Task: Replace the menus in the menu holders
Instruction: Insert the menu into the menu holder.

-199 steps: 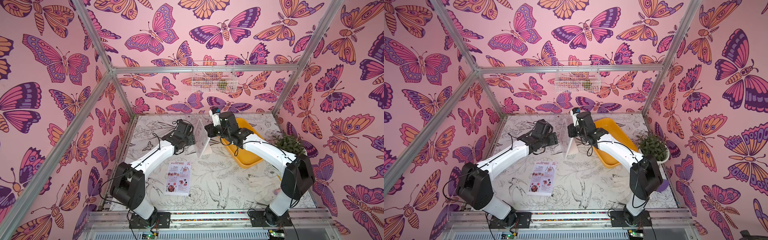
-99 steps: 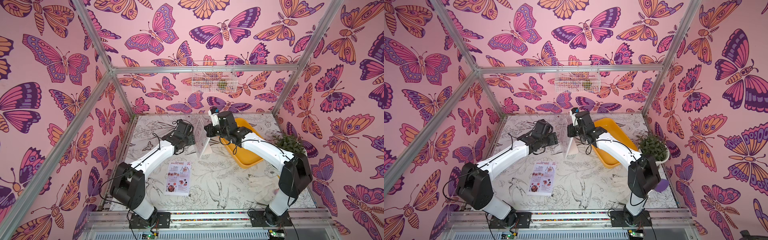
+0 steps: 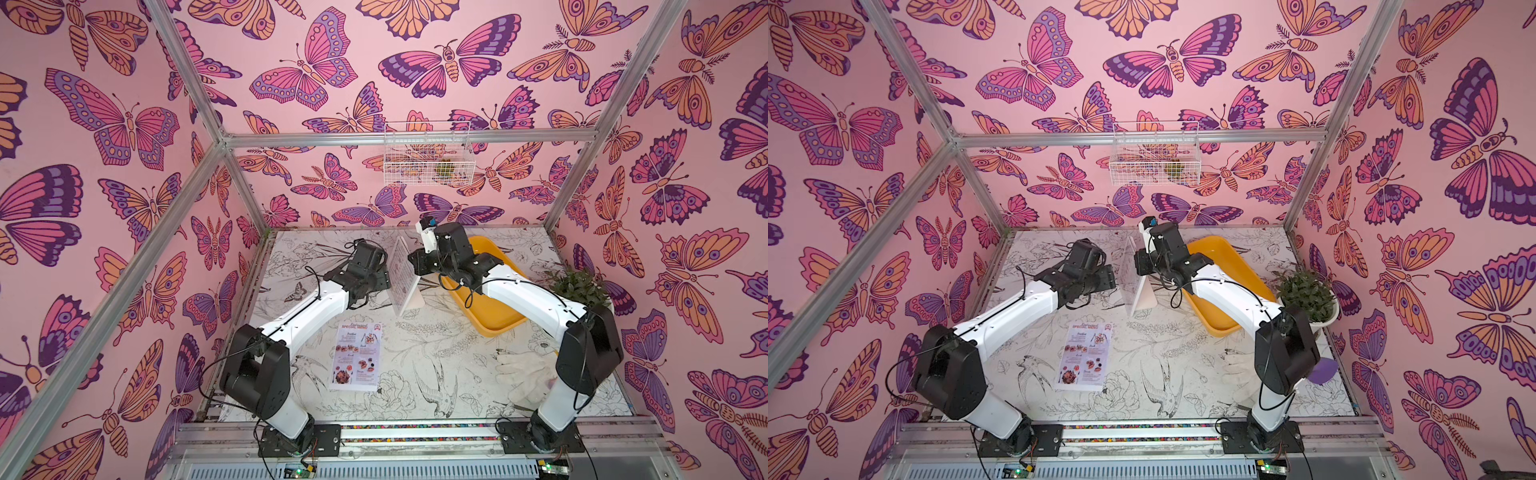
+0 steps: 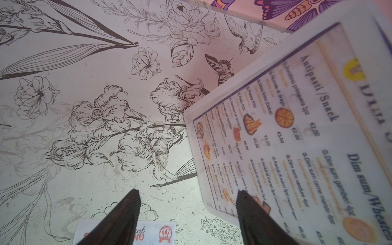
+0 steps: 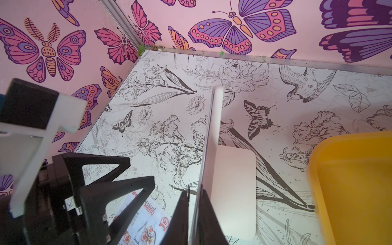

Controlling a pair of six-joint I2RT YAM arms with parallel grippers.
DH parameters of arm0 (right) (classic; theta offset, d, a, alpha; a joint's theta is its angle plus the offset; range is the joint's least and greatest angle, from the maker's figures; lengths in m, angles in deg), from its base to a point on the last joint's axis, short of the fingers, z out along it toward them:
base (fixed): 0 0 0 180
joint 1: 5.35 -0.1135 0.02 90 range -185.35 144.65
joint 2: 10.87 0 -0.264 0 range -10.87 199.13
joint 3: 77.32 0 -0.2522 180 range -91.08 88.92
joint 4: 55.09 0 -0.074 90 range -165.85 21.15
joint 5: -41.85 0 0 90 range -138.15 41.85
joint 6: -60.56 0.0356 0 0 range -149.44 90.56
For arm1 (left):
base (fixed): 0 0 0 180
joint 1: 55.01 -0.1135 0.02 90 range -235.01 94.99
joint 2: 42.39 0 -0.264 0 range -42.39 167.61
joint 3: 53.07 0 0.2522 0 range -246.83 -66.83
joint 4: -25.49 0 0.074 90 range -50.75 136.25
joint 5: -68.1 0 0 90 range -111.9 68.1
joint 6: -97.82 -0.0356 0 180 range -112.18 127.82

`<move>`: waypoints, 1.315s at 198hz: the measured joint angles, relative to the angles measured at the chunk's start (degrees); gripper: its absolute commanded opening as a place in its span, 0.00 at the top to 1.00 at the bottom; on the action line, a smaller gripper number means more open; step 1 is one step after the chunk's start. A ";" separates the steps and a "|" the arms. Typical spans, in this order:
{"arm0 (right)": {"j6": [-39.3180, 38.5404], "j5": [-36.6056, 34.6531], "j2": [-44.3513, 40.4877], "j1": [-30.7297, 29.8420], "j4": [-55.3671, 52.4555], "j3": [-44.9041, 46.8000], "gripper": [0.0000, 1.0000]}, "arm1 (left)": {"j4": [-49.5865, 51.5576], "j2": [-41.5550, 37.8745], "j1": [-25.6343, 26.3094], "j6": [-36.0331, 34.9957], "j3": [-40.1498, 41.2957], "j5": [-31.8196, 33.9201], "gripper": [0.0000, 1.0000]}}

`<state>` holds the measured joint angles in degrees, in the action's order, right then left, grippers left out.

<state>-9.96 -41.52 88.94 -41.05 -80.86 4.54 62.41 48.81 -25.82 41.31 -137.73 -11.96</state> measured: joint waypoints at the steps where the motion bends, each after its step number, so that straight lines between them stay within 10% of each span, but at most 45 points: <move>1: -0.02 0.00 0.00 0.00 0.00 0.00 0.87 | 0.00 0.00 0.00 0.02 0.00 0.02 0.26; 178: 0.22 -1.44 -0.04 0.59 0.24 -0.02 0.79 | 0.00 0.00 0.00 -0.02 -0.11 0.00 0.27; 260: 1.49 -0.44 -0.07 0.74 0.63 -0.02 0.94 | 0.00 0.00 0.00 -0.02 -0.11 0.00 0.27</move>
<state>-8.47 -41.96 88.87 -40.31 -80.23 4.52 62.41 48.81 -25.82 41.29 -137.84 -11.96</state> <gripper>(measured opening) 0.075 0.734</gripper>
